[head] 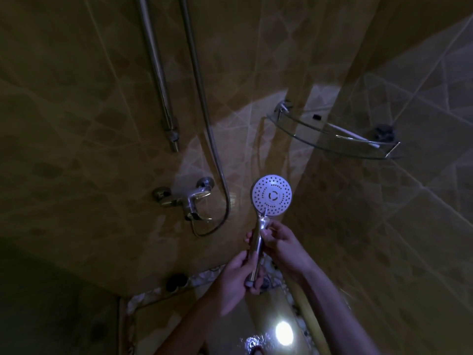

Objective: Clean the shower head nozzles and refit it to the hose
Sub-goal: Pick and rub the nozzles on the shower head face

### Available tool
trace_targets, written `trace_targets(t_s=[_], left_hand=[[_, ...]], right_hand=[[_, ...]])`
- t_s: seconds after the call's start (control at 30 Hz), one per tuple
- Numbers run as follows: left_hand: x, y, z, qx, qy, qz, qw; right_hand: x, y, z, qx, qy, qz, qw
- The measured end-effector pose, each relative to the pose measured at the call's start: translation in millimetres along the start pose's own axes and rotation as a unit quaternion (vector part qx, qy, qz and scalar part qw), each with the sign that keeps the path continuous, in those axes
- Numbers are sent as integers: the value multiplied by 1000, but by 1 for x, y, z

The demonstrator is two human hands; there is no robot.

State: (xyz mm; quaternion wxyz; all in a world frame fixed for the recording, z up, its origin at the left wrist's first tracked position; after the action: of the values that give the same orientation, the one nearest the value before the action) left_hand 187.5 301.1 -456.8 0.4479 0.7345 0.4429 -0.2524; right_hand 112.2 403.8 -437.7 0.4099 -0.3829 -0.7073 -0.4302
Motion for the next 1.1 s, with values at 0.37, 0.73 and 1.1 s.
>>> trace_targets(t_s=[0.37, 0.73, 1.1], left_hand=[[12, -9, -5, 18, 82, 43, 996], [10, -11, -8, 31, 93, 31, 995], [-4, -13, -21, 19, 90, 26, 995]], right_hand=[[37, -2, 26, 29, 250, -10, 968], [280, -34, 119, -149, 392, 173, 891], [297, -126, 154, -182, 676, 27, 713]])
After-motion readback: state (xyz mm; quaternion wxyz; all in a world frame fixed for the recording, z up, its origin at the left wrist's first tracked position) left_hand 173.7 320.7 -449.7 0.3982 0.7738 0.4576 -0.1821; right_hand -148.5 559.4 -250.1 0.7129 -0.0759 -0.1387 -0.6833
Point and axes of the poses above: each hand's wrist, its own y-axis away from the middle knuckle, its own z-axis out of the back of the hand, x = y × z, the point moved 4 cm from there along -y, towards the middle knuckle, and after that the axes turned 1 degree about x, right-handed, at the moved point
